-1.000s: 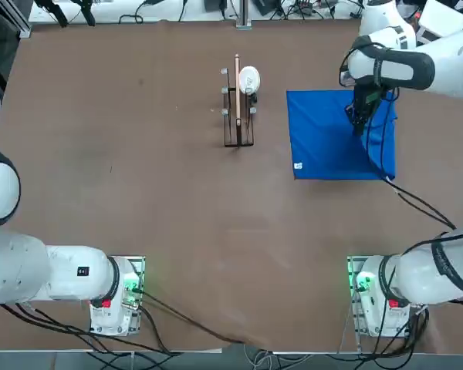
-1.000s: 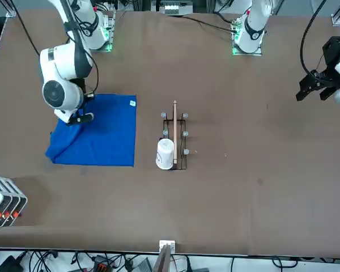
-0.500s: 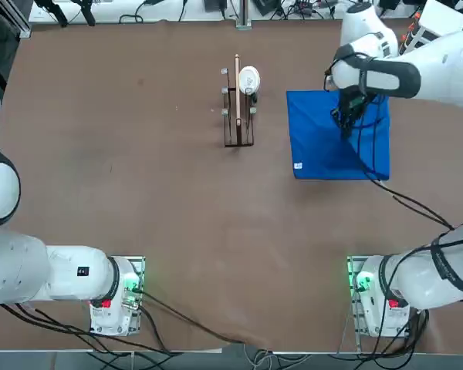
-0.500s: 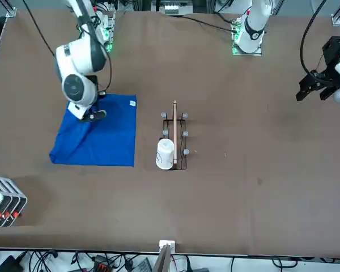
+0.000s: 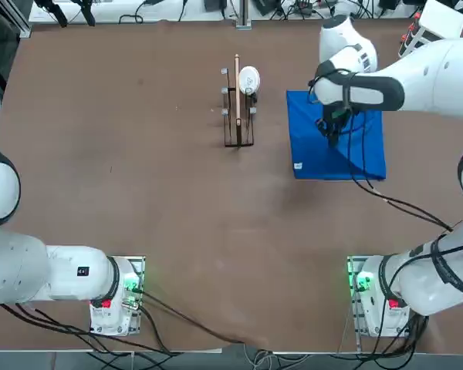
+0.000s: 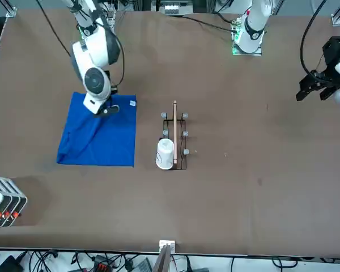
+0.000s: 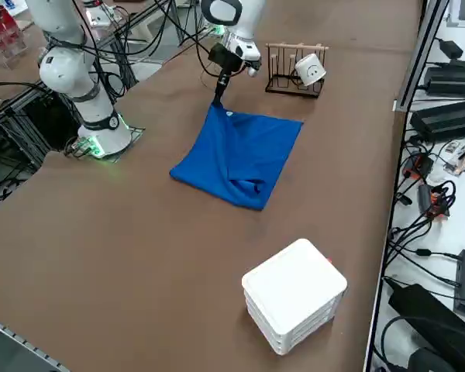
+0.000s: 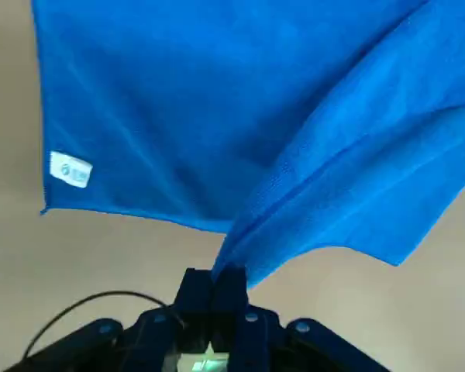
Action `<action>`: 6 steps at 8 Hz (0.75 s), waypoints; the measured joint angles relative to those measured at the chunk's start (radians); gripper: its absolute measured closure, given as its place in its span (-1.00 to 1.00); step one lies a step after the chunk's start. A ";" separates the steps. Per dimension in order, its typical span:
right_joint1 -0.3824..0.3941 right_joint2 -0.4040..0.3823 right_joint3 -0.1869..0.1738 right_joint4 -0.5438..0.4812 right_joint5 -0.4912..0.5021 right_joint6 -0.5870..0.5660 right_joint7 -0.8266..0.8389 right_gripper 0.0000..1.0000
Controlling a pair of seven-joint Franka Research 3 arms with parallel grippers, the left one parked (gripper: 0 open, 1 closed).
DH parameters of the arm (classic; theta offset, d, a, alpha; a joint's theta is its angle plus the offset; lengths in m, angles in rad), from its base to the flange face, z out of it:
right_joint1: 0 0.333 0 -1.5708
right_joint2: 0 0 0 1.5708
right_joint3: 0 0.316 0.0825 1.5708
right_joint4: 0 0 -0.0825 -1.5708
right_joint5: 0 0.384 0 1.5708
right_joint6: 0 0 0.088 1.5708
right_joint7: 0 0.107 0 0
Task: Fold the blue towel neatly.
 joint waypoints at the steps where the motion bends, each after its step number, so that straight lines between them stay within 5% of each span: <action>1: 0.024 0.004 0.000 0.000 0.000 0.000 0.009 0.96; 6: 0.095 0.027 -0.002 0.026 -0.016 0.004 0.074 0.96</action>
